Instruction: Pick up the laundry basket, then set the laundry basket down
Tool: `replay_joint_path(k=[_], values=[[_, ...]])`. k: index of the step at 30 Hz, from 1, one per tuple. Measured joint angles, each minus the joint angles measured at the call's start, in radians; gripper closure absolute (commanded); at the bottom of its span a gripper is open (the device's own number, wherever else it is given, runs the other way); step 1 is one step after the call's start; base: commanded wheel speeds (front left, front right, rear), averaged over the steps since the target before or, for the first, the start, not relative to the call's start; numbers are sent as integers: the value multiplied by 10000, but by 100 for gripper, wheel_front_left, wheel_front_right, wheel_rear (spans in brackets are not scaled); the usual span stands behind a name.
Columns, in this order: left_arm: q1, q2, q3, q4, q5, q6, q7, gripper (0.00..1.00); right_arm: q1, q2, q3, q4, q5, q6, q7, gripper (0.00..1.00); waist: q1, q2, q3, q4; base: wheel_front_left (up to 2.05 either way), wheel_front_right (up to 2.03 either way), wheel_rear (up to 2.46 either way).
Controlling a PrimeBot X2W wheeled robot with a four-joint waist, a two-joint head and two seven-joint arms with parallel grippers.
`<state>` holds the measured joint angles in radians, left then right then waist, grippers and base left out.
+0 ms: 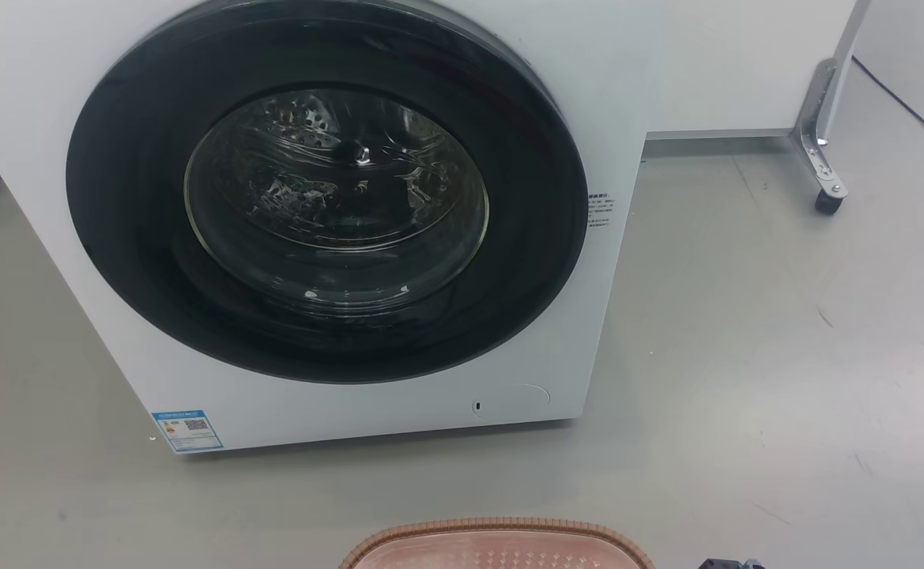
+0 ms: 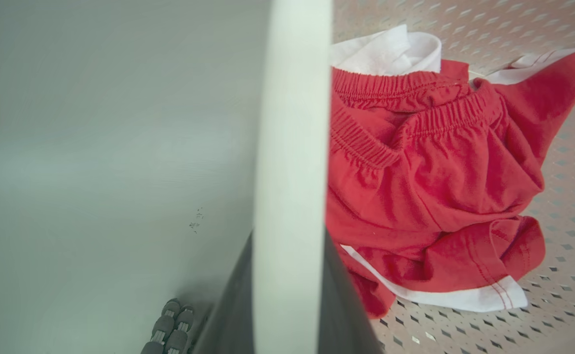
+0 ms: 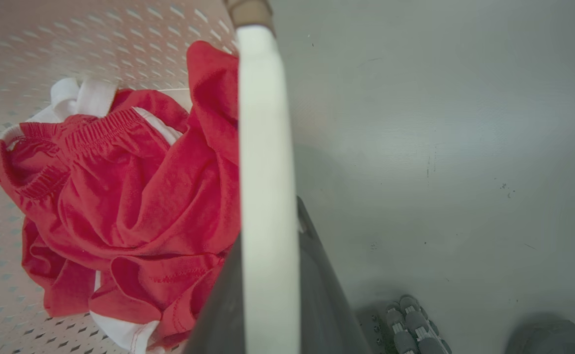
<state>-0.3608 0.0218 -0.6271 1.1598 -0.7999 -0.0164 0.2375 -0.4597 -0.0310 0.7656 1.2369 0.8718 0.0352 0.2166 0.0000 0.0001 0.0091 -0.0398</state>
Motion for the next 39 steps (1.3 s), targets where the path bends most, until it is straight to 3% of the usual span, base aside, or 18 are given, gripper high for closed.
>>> replay_joint_path(k=[25, 39], values=[[-6, 29, -546, -81, -541, 199, 71, 100, 14, -42, 128, 25, 190, -13, 98, 100, 0, 0, 77, 176, 0, 0, 0], [-992, 63, -577, -127, -600, 299, -144, 100, -1020, -71, 132, 25, 176, -100, -169, 100, 3, 0, 1124, 269, 0, 0, 0]])
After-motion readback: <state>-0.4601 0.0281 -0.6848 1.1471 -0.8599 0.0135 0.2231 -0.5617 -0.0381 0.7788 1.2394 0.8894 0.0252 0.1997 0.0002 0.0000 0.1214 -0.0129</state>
